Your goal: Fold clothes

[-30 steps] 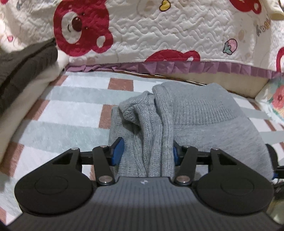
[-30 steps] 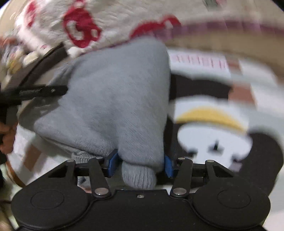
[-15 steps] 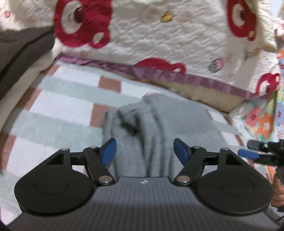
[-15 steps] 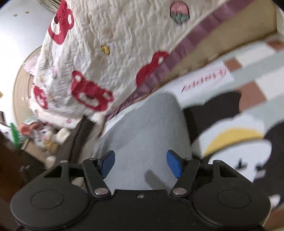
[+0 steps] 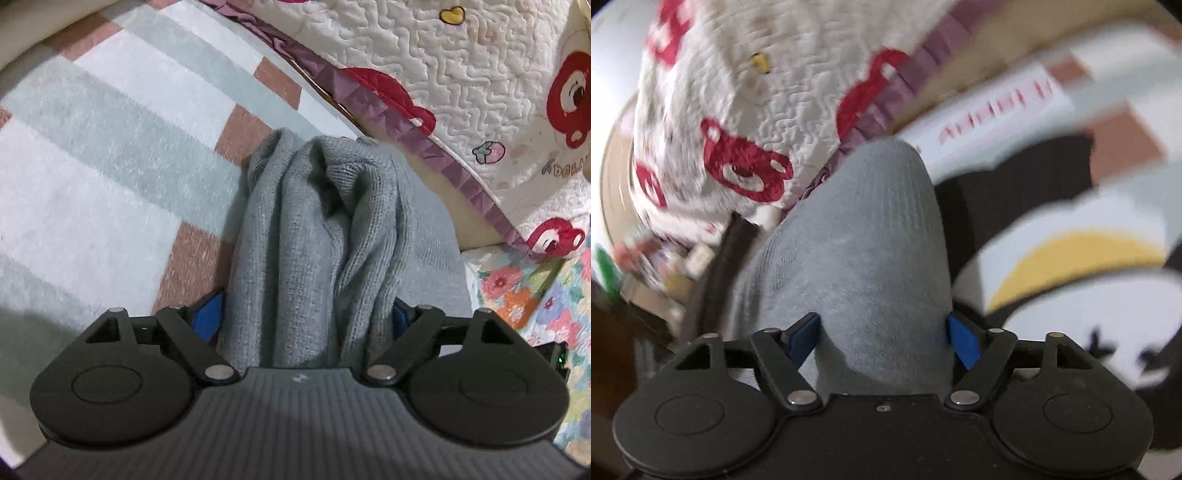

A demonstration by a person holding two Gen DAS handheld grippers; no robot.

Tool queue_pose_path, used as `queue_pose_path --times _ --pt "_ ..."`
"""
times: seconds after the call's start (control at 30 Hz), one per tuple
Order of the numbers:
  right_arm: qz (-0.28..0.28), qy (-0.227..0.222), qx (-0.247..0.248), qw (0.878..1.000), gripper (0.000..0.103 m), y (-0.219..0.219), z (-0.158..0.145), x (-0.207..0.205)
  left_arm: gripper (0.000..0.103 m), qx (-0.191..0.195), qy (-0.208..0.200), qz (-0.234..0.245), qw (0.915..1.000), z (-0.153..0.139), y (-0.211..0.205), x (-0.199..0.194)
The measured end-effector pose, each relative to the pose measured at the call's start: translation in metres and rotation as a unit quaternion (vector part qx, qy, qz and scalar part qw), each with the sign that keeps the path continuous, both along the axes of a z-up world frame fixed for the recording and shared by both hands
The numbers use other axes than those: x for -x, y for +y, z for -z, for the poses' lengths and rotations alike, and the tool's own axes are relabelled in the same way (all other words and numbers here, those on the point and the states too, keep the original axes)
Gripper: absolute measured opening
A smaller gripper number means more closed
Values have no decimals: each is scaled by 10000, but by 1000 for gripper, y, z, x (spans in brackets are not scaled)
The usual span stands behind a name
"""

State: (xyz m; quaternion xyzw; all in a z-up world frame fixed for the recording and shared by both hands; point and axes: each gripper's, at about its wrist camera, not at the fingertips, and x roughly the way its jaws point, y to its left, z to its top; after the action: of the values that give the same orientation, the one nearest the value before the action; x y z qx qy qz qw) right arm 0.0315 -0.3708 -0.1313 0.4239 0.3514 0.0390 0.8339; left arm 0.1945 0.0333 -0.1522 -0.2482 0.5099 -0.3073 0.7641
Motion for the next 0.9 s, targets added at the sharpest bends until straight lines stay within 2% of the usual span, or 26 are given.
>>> queue_pose_path --times 0.03,0.07,0.13,0.2,0.27,0.3,0.37,0.47,0.5,0.57,0.6,0.63,0.7,0.8,0.9 --pt "16 28 -269 9996 83 -3 7 1 69 -65 -144 22 9999 -3 -3 3" --pt "0 -3 -340 9994 84 -3 11 2 59 -131 -291 45 9995 -6 -5 7" --pt "-66 -86 -425 9990 86 -1 16 1 49 -362 -676 166 9969 -17 -13 13" --pt "-193 -232 -284 9991 87 7 16 -5 44 -591 -1033 267 9925 -29 -22 20" --pt "-236 -457 257 9983 85 18 -2 -3 42 -741 -1286 291 9885 -38 -29 25" --pt "-258 -568 527 9967 69 24 -12 -3 42 -609 -1330 309 9888 -42 -27 27" --pt "-300 -790 1065 9907 58 35 -30 -1 42 -339 -1412 344 9888 -51 -23 33" --pt "-361 -1114 1864 9755 54 53 -58 2 42 -45 -1384 349 9897 -54 -22 34" --pt "-342 -1008 2043 9731 54 53 -58 0 42 -255 -1349 362 9899 -49 -27 34" --pt "-61 -630 1846 9808 58 44 -43 -3 46 -685 -1274 390 9887 -39 -37 32" --pt "50 -476 1666 9849 63 37 -34 -2 47 -734 -1276 419 9882 -37 -40 32" --pt "129 -445 1454 9883 64 31 -29 0 49 -780 -1279 448 9877 -36 -43 33" --pt "298 -481 1016 9932 68 20 -25 11 51 -696 -1144 360 9903 -36 -40 31" --pt "564 -344 418 9969 72 13 -16 26 56 -415 -733 186 9963 -27 -28 27" --pt "496 -107 179 9986 80 18 -5 33 59 -92 -265 48 9996 -16 -20 23"
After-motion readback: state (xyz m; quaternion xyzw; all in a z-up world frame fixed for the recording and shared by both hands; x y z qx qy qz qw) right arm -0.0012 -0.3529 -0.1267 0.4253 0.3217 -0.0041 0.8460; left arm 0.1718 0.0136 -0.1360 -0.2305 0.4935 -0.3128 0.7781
